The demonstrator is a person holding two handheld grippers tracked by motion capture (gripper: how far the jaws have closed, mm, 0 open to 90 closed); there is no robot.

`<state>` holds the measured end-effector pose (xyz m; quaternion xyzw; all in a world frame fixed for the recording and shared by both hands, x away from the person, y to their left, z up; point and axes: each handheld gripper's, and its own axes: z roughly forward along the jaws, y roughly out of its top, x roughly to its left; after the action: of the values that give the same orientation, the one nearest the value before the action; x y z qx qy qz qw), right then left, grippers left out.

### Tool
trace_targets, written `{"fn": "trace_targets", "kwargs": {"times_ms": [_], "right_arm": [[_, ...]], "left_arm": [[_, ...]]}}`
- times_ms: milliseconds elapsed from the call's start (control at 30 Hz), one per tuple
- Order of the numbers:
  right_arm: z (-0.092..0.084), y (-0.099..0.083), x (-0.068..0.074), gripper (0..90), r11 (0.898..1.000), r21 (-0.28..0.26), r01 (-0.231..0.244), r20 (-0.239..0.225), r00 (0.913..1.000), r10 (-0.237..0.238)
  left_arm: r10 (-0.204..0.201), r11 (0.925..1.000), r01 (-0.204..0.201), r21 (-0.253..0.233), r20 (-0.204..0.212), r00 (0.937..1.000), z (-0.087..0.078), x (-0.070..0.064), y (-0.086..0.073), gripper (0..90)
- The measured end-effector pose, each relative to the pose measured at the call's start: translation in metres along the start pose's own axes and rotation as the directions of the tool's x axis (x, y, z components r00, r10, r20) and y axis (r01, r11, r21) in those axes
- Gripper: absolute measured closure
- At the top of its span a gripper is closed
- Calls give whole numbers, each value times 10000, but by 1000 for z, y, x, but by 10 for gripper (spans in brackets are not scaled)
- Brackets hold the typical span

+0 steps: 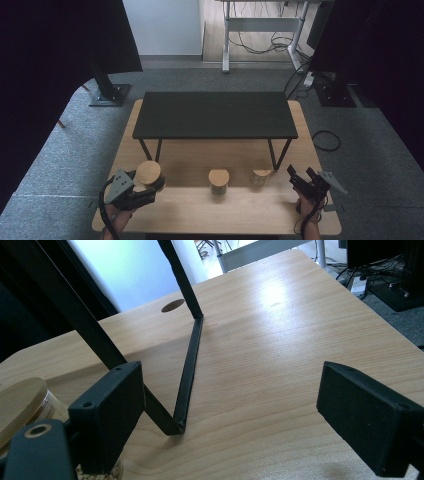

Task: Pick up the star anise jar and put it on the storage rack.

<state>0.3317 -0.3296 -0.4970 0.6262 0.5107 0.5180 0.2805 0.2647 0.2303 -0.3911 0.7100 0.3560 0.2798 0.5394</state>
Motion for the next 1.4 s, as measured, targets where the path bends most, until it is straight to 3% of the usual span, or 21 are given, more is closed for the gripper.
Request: {"fn": "trace_targets", "kwargs": {"times_ms": [633,833,1033,1400], "right_arm": [[0,0,0,117,10000,-14,-38,7,10000,38],[0,0,-1,117,10000,-25,-65,-6,10000,65],[0,0,-1,118,10000,-18,-60,-4,10000,60],[0,0,-1,118,10000,-21,-62,-4,10000,62]], "left_arm": [[79,9998,-77,-201,98,9999,1,0,13,253],[73,9996,-70,-278,132,9999,2,2,21,253],[330,9993,-328,-191,92,9994,1,1,29,253],[499,9973,-488,-541,201,9986,3,-2,52,253]]}}
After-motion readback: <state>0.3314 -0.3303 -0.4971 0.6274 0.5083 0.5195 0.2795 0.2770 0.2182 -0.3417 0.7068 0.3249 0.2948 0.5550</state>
